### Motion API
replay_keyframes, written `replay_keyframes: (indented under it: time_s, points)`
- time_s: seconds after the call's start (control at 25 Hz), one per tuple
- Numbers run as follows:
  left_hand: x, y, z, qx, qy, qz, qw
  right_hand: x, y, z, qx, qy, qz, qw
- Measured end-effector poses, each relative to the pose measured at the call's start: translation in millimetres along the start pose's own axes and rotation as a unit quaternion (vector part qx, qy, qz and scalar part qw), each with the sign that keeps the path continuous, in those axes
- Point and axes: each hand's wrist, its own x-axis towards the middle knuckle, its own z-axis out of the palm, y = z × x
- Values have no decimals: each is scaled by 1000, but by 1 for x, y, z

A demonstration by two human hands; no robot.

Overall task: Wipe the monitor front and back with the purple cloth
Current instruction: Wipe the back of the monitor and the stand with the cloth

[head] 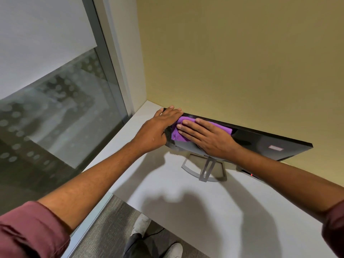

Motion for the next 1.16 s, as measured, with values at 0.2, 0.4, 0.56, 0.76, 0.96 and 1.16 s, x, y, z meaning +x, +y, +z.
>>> replay_keyframes:
  time_s: [0.2,0.4,0.56,0.76,0.96,1.16]
  points:
    - [-3,-3,-5,12,-13,23,1000,5,-23,14,-36,-44,-41,998]
    - [-7,-37,-23,85,-35,39,995,-22,-9,3,8,-27,-34,999]
    - [-13,-53,-33,88,-57,21,994,-47,6,-16,9,-11,-9,1000]
    - [-11,-56,-36,75,-67,18,995,-17,18,-32,8,18,15,1000]
    - [-11,-54,-35,75,-65,17,995,34,2,-25,3,-13,-21,1000]
    - [-8,-54,-36,75,-59,27,995,56,-24,0,-53,-66,-76,994]
